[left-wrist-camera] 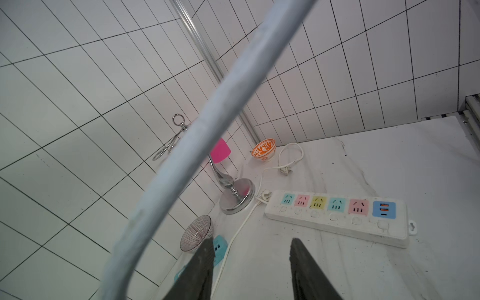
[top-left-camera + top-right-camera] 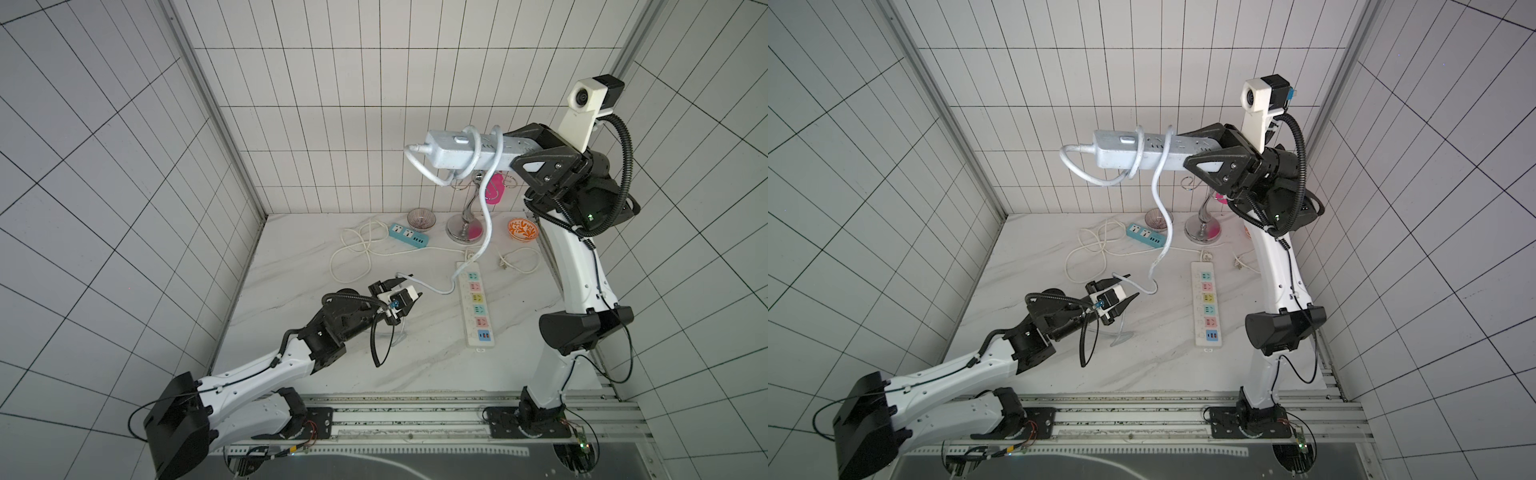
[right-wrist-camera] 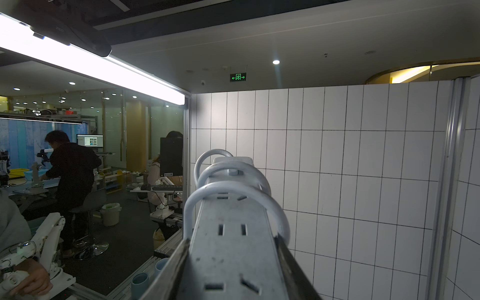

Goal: Wrap the cord around the power strip
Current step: Wrap the power cord around the power strip.

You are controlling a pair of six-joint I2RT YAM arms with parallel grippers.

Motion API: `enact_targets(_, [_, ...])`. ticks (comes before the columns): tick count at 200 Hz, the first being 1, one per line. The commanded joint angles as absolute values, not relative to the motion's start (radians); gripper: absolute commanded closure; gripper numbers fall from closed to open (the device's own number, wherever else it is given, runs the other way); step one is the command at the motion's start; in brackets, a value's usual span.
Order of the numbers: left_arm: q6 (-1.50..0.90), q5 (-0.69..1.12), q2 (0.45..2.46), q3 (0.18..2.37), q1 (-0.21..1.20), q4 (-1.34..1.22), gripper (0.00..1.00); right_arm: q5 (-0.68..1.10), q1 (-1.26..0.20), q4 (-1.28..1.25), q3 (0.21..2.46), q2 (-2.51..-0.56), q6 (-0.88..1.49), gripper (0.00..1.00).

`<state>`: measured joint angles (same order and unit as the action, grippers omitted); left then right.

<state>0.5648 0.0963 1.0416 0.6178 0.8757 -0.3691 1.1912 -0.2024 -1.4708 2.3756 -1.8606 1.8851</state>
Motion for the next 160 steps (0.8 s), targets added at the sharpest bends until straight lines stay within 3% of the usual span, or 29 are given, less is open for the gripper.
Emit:
enact_targets(1, [0.643, 0.009, 0.957, 0.608, 0.906, -0.332, 0.49, 1.166, -0.191, -1.421, 2.339, -1.808, 1.891, 1.0])
enact_targets(76, [0.63, 0.009, 0.747, 0.612, 0.91, -0.124, 0.48, 1.151, -0.173, -1.419, 2.309, -1.804, 1.896, 1.0])
enact_targets(133, [0.665, -0.022, 0.794, 0.624, 0.907, -0.115, 0.48, 1.14, -0.172, -1.471, 2.271, -1.792, 1.922, 1.0])
enact_targets(160, [0.661, -0.022, 0.854, 0.645, 0.881, -0.098, 0.55, 1.143, -0.172, -1.482, 2.273, -1.79, 1.933, 1.0])
